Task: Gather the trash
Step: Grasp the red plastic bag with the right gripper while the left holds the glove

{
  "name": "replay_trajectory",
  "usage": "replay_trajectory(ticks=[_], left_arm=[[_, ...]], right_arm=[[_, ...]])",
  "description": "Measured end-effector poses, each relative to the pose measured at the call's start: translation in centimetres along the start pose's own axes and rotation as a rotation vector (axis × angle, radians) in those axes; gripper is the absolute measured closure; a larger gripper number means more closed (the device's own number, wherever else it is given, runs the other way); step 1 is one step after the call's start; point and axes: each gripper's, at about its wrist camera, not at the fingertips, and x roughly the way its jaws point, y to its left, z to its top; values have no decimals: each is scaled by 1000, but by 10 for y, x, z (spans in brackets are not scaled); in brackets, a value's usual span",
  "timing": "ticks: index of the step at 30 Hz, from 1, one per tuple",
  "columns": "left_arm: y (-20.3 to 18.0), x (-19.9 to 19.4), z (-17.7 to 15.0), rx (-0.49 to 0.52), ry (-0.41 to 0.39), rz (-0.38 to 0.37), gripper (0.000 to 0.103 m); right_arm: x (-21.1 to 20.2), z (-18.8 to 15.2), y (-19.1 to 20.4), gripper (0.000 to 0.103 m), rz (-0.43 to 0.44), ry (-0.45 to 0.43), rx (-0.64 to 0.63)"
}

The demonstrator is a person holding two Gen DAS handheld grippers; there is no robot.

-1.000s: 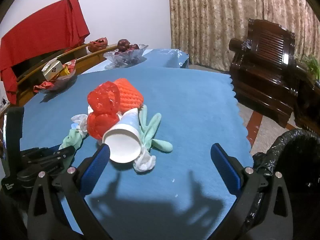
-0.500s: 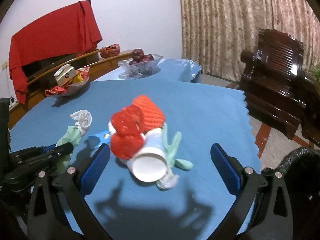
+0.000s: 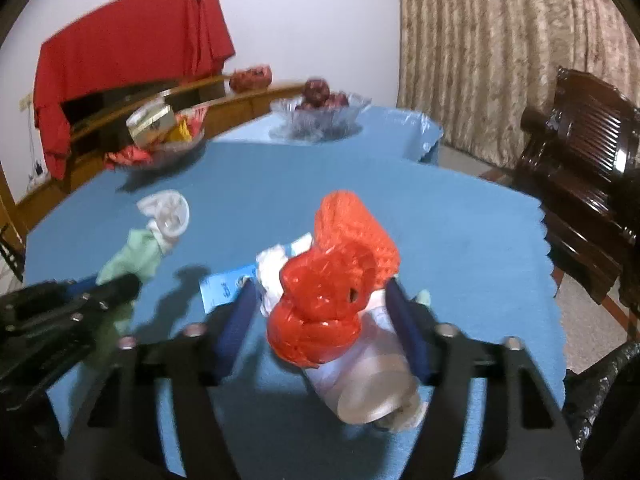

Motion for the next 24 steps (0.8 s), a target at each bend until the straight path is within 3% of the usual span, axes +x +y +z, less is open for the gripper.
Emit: replay_trajectory(ticks=[3, 6, 16, 24], left_arm=[[0, -1, 0, 3, 0, -1, 84], [-3, -4, 0, 10, -5, -4, 84], [-18, -22, 7, 42, -22, -28, 84], [-50, -54, 7, 87, -52, -87, 84]], right_arm=[[8, -2, -1, 83, 25, 48, 3], [3, -3, -4, 93, 68, 41, 18], [-49, 7, -13, 95, 122, -56, 59], [-107, 6, -31, 95, 101, -133, 89]])
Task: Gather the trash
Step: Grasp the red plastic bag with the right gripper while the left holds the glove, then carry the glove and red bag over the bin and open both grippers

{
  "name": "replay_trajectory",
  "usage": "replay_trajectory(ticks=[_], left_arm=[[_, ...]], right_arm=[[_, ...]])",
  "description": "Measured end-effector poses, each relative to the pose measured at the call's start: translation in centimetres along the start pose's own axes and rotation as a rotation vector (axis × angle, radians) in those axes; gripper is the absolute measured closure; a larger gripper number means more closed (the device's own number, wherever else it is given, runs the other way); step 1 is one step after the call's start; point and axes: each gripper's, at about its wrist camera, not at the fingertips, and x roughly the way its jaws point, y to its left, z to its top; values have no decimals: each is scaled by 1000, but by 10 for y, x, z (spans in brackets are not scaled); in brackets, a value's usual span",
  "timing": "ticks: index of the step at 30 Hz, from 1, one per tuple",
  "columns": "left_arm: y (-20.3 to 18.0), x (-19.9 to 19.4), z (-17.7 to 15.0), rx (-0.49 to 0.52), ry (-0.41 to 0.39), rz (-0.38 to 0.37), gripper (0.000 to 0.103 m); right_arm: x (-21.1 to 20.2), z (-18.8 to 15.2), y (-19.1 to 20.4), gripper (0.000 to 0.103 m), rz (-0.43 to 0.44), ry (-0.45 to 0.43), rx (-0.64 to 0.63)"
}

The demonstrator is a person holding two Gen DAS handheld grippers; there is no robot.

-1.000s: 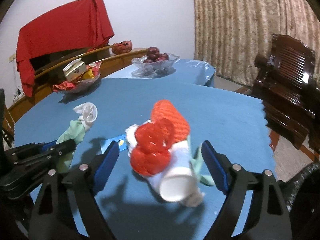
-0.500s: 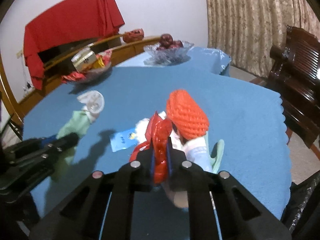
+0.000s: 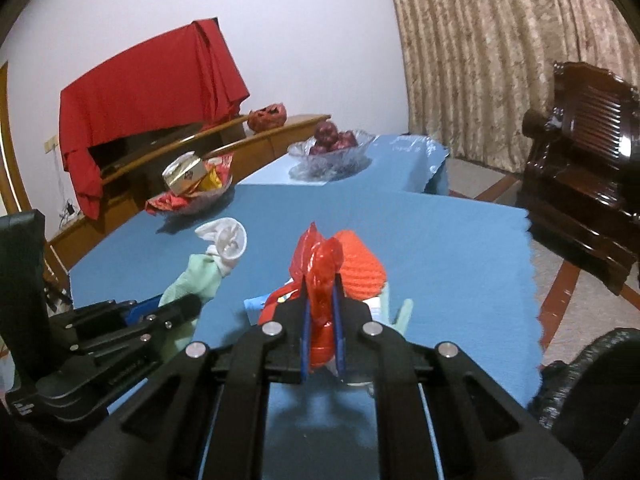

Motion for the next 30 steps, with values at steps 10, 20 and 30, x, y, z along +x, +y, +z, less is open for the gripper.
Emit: replay_trajectory(ticks=[10, 20, 30], left_arm=[[-54, -31, 4, 61, -39, -119, 84], [-114, -43, 4, 124, -36, -245, 84], [-189, -37, -1, 202, -20, -382, 84]], right_arm=[[-66, -1, -30, 95, -82, -71, 34], [-129, -17, -72, 95, -213, -107, 72], [-186, -43, -119, 95, -363, -123, 129]])
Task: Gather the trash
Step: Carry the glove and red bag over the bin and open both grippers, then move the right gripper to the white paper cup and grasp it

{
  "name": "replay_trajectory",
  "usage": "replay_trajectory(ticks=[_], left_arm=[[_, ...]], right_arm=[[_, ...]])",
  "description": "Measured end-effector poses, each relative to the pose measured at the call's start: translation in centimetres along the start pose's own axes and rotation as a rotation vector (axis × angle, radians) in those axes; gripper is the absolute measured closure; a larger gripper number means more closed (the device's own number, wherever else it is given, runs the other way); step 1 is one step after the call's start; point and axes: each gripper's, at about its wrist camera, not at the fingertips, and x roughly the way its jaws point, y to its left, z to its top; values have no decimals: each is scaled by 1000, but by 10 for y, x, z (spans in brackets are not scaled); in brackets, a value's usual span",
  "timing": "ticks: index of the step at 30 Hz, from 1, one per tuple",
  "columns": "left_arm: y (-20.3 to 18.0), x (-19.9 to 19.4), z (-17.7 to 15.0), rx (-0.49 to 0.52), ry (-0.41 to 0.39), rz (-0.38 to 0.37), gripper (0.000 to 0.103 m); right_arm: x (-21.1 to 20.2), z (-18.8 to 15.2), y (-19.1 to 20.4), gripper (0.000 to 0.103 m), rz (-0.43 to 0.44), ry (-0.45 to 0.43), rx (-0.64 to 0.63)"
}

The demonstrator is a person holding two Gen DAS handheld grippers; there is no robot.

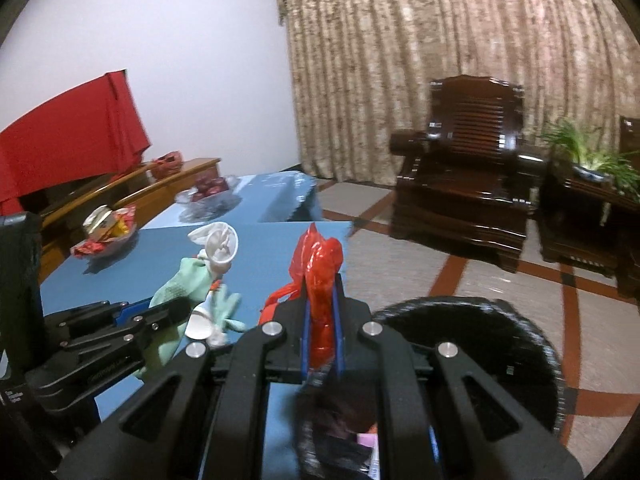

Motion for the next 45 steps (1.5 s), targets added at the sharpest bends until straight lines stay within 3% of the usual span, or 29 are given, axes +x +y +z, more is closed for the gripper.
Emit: replay_trajectory(ticks=[9, 17, 24, 27, 31, 33, 35, 36, 41, 45], left_arm=[[-64, 37, 2, 75, 41, -123, 84], [-109, 68, -2, 115, 86, -203, 84], [-128, 95, -6, 121, 133, -254, 84], [-129, 104, -7, 108, 166, -282, 79], [-123, 107, -8, 64, 179, -302, 51], [-120, 103, -7, 67, 164, -295, 43], [-116, 98, -6, 72, 144, -275, 31], [-111, 94, -5, 76, 130, -264, 30], [-87, 72, -1, 80, 78, -190, 12], [-59, 51, 1, 48, 49, -123, 9]], right_arm=[[-22, -15, -64, 95, -141, 9, 41], [-18, -35, -104, 95, -215, 51, 81], [-8, -52, -125, 94, -257, 96, 102], [-3, -58, -131, 89, -280, 117, 95], [-2, -66, -137, 61, -314, 133, 108], [-4, -68, -138, 34, -329, 127, 107], [-7, -69, -138, 16, -349, 116, 109], [-10, -69, -137, 10, -355, 106, 113], [-16, -65, -122, 6, -311, 92, 146], [-15, -58, -101, 5, -263, 74, 131]])
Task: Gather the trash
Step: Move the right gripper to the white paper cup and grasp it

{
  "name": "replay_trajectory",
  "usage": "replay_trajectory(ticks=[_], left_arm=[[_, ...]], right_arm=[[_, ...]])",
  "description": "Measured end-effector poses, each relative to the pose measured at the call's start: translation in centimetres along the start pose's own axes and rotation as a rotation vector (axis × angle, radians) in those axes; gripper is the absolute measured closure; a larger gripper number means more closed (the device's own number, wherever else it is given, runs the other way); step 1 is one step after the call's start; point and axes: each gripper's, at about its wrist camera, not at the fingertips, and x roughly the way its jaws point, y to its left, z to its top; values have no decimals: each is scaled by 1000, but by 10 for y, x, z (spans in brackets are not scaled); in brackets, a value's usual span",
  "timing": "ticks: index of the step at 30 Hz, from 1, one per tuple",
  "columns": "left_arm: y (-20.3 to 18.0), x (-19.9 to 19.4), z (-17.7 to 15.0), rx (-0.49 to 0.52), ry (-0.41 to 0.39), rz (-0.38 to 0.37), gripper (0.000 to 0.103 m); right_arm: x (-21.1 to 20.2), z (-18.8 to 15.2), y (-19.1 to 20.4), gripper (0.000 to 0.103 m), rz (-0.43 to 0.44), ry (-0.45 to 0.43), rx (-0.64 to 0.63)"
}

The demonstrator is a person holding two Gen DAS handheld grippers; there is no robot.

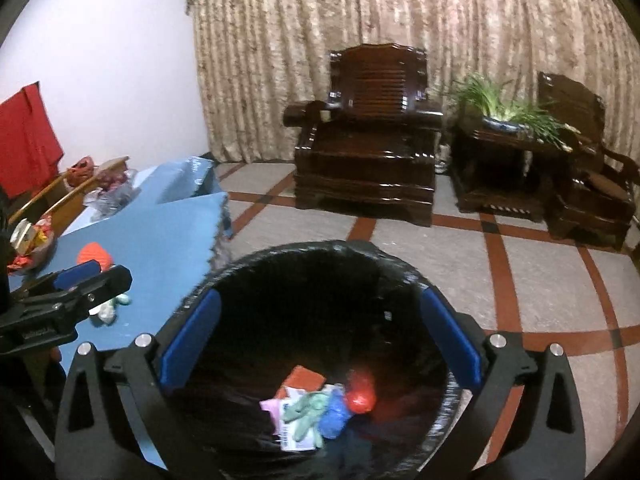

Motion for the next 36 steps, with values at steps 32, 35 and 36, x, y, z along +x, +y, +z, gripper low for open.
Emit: replay_trajectory(ticks=[32, 35, 36], left_arm=[[212, -111, -70, -214, -71, 490, 9], [222, -109, -73, -225, -64, 493, 10], [226, -108, -74, -227, -62, 495, 10]], right_arm=[[67, 3, 231, 5, 354, 47, -224], [77, 0, 244, 5, 372, 64, -229], [82, -2, 250, 5, 378, 74, -232]])
